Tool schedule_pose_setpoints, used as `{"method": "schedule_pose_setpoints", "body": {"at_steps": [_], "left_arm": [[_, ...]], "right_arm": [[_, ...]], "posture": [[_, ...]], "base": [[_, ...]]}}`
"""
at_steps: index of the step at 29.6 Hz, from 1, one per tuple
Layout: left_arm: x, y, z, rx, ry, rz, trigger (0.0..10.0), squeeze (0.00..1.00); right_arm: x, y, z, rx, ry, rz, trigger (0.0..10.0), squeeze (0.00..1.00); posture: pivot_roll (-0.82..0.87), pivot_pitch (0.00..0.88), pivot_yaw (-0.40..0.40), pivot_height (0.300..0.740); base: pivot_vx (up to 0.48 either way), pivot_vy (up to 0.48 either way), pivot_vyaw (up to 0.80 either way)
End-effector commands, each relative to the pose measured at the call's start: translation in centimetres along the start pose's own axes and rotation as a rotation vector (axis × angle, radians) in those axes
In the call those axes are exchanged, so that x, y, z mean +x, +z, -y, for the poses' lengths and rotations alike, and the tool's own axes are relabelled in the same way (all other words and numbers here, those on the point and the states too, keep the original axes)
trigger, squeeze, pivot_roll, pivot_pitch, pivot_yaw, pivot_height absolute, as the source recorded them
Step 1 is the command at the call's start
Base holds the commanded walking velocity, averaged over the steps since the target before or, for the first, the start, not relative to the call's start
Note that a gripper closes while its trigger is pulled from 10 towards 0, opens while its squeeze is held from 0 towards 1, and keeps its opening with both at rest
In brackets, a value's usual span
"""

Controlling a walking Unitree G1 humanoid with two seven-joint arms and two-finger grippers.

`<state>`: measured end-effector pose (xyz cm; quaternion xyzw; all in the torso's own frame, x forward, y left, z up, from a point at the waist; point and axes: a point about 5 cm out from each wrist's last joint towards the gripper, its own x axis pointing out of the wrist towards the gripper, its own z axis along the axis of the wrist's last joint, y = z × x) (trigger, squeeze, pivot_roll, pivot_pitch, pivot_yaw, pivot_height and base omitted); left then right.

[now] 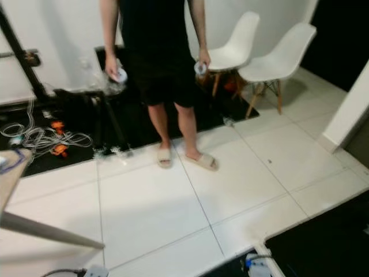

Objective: Picking trash to rubbish bin

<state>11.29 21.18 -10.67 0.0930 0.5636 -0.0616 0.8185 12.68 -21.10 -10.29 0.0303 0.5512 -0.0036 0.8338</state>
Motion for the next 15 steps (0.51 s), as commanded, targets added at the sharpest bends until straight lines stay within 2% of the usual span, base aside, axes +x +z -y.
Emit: {"method": "schedule_pose_setpoints", "body": {"at_steps": [1,15], "left_arm": [[-0.07,-0.35,-0.17,0.001,0.0,-0.008,10.0,0.0],[0.0,-0.1,0.07,0.001,-0.011,-0.005,10.0,0.0]], "right_arm": [[-0.05,-0.26,0.16,0.003,-0.006,-0.007,10.0,0.0],[0.01,0.61,0.14,-0.009,0.005,0.017,10.0,0.0]], "posture": [[0.08,0.002,-0.015,0.74],[0.08,0.0,-0.022,0.74]], "base": [[0.0,-0.386,0.0],[0.0,-0.41,0.0]]}}
